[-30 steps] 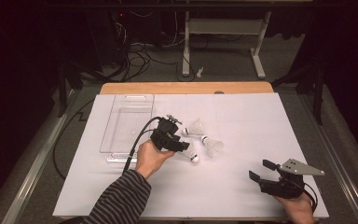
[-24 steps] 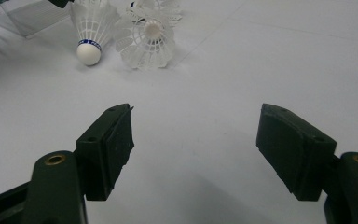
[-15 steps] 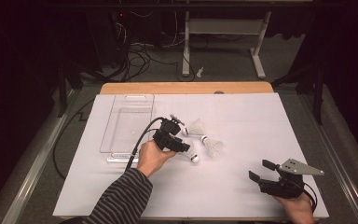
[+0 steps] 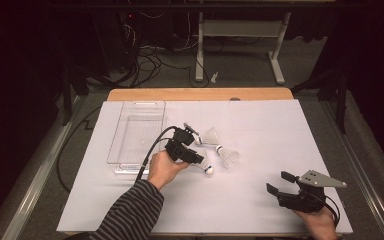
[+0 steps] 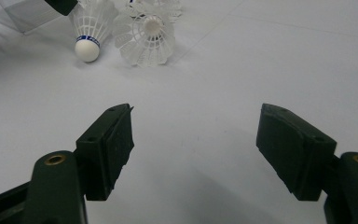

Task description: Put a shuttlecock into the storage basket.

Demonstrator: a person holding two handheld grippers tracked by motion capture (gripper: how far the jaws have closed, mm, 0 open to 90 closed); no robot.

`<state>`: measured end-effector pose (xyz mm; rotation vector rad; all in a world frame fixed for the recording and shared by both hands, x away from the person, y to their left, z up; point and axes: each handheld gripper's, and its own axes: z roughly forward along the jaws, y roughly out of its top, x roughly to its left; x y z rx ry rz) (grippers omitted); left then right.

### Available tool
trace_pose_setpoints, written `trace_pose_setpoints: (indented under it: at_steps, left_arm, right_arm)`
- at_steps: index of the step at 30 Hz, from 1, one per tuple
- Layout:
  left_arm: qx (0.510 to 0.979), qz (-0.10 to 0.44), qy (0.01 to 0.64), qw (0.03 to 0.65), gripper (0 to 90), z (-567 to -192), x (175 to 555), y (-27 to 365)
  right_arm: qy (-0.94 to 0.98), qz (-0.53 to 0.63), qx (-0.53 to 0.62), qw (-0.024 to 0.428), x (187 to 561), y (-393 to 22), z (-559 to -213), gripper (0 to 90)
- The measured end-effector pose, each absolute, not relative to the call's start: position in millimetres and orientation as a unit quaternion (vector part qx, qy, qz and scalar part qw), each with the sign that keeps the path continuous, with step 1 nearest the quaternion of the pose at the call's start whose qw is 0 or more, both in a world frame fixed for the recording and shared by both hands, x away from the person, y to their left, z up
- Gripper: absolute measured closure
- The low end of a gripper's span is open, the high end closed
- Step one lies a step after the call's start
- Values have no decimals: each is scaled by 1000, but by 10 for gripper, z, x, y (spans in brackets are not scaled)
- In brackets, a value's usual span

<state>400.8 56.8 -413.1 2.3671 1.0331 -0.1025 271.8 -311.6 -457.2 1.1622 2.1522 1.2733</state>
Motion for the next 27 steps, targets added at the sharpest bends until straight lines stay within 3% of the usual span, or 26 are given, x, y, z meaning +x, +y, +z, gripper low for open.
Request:
trace_pose_setpoints:
  at_steps: [8,27]
  left_arm:
    - [884,-46,383,265,660,-4155,4022,567]
    - [893,-60,362,259,876,-4116,3981,576]
  right_arm:
    - [766,452,414,191,2720,-3119,-4574,277]
    - [769,449,414,190,2723,-3110,-4579,277]
